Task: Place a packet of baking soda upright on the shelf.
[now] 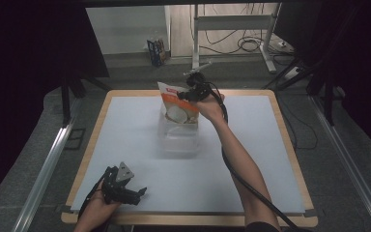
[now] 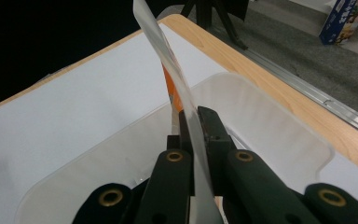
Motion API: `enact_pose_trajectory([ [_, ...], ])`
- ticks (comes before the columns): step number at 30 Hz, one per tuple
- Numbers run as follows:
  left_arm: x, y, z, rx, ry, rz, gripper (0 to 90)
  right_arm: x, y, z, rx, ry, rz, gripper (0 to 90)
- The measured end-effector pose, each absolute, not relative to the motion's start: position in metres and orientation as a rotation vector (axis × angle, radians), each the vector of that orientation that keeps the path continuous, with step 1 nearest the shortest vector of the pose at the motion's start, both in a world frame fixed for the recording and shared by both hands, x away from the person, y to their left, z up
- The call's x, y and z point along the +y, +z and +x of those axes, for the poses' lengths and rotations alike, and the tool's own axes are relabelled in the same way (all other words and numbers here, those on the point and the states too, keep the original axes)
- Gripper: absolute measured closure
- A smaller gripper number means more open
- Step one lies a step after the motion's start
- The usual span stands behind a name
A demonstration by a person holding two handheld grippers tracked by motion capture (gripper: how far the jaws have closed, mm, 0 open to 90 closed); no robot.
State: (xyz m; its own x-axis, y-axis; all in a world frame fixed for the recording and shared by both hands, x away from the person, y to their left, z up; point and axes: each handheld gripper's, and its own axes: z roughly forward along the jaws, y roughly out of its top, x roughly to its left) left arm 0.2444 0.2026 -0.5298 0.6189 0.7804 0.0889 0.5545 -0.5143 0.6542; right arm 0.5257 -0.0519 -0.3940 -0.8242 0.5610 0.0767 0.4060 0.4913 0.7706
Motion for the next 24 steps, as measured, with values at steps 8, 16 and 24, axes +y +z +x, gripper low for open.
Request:
enact_pose_trajectory([
  [8,0.202,-0.530,0.244,1.043,0.506,2.260,1.4,-0.052,-0.408,0.528,2.551,1.231,0.851,87.7],
  [16,0.202,-0.530,0.244,1.045,0.506,2.262,1.4,-0.063,-0.413,0.530,2.545,1.234,0.870,87.5],
  [24,0.203,-0.530,0.245,1.055,0.500,2.251,1.4,-0.059,-0.410,0.527,2.538,1.202,0.849,76.2],
])
